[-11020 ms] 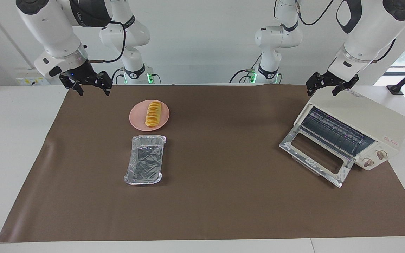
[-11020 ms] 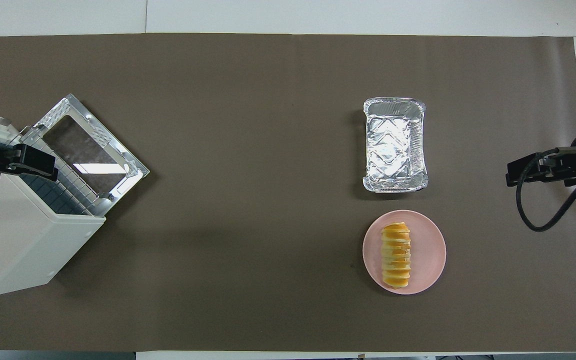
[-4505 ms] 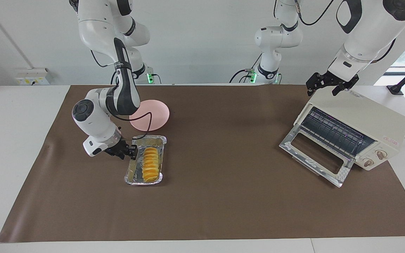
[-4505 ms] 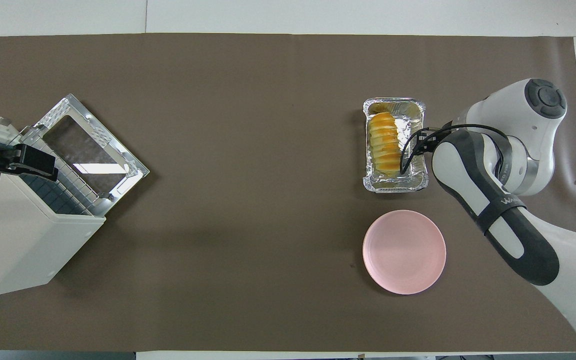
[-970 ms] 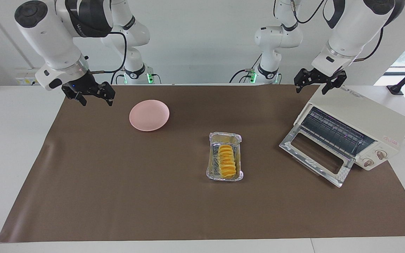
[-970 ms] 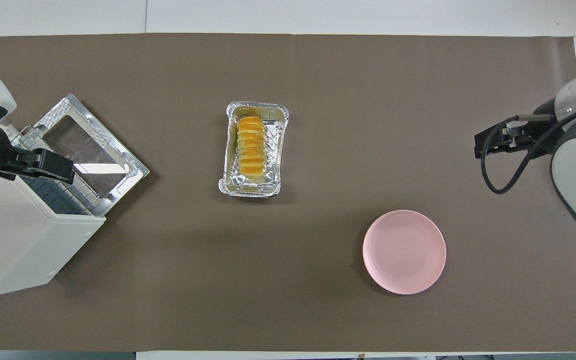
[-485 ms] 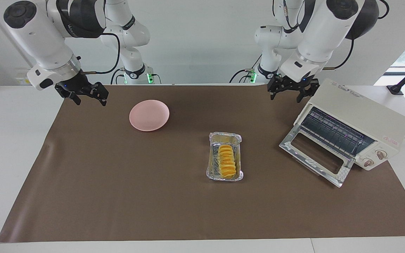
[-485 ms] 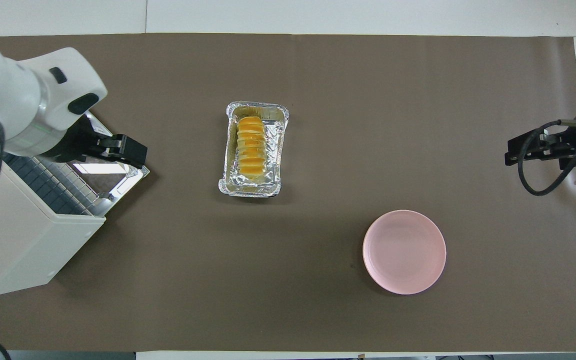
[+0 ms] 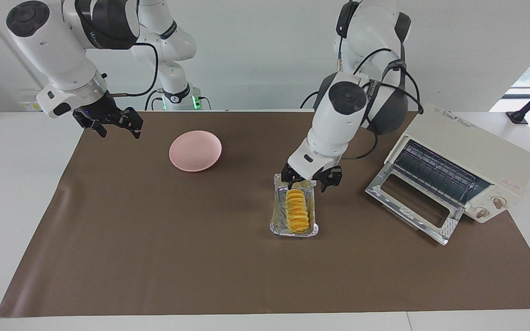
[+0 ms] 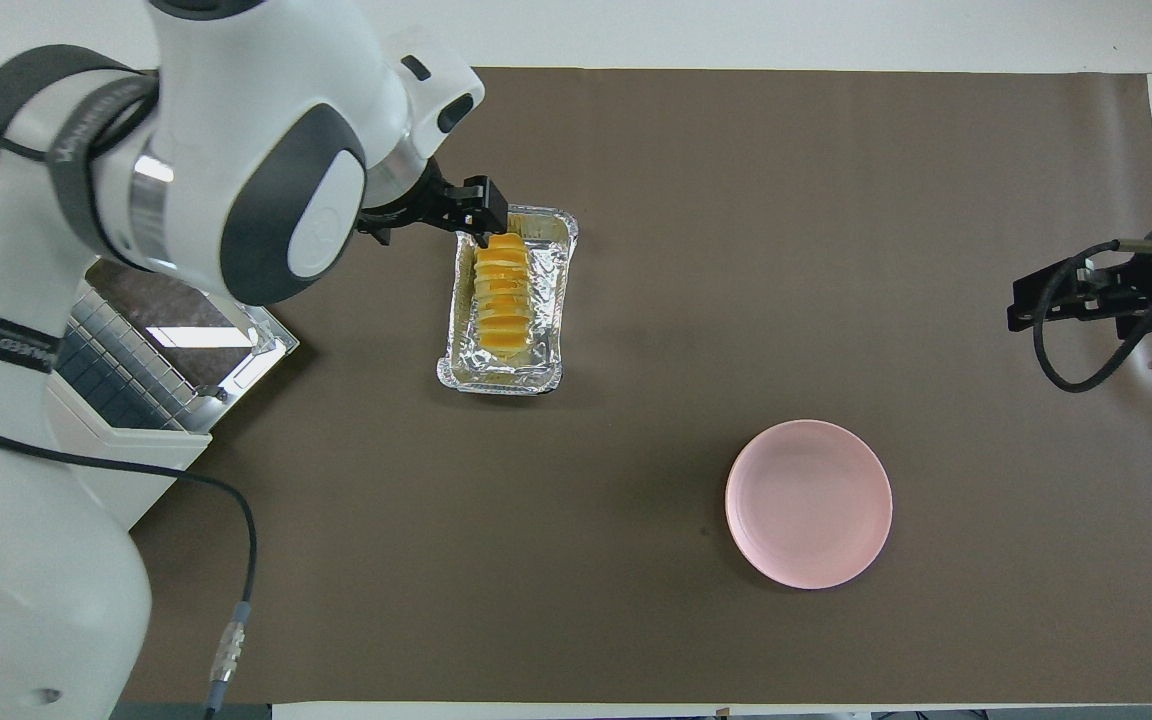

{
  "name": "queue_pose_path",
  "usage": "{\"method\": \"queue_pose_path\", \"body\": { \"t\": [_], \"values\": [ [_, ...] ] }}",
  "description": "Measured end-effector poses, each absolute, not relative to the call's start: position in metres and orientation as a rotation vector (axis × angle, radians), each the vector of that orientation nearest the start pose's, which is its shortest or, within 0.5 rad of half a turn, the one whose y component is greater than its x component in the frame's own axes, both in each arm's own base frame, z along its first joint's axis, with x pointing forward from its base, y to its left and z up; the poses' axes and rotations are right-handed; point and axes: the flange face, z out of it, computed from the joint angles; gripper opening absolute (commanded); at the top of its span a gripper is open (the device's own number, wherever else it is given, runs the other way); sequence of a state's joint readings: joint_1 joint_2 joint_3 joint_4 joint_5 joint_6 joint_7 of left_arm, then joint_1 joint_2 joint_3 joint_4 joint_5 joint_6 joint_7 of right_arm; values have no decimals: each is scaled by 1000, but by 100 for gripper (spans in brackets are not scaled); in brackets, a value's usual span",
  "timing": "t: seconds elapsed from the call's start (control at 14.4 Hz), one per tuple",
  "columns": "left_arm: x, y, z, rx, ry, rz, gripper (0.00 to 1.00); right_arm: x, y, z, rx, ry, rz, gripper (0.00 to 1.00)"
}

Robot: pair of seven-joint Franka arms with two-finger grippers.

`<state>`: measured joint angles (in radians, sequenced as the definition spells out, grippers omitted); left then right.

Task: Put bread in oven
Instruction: 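Reach the left gripper to the foil tray and grasp its rim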

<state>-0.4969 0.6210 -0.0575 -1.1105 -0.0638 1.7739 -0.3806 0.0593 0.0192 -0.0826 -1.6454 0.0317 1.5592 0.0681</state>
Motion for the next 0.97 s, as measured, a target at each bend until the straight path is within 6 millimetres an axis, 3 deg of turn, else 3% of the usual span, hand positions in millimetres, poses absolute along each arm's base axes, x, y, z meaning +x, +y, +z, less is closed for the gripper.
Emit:
{"method": "queue_pose_path", "body": {
  "t": [0.28,0.55,0.62,0.83,0.9,0.97],
  "values": [
    [619,-433,391,-3240,254,-4,100,555,-9,579,-3107,70,161,100],
    [611,-435,352,-3231,239,18,95,555,-9,579,-3106,35,159,100],
    [607,-435,342,-3223,239,36,91,555,-9,579,-3106,34,159,100],
    [592,-443,328,-3210,190,76,64,555,-9,580,-3111,33,152,100],
    [588,-448,328,-3210,175,79,53,557,-10,581,-3121,30,132,100],
    [585,-451,329,-3210,168,79,36,558,-11,582,-3126,21,114,100]
  ]
}}
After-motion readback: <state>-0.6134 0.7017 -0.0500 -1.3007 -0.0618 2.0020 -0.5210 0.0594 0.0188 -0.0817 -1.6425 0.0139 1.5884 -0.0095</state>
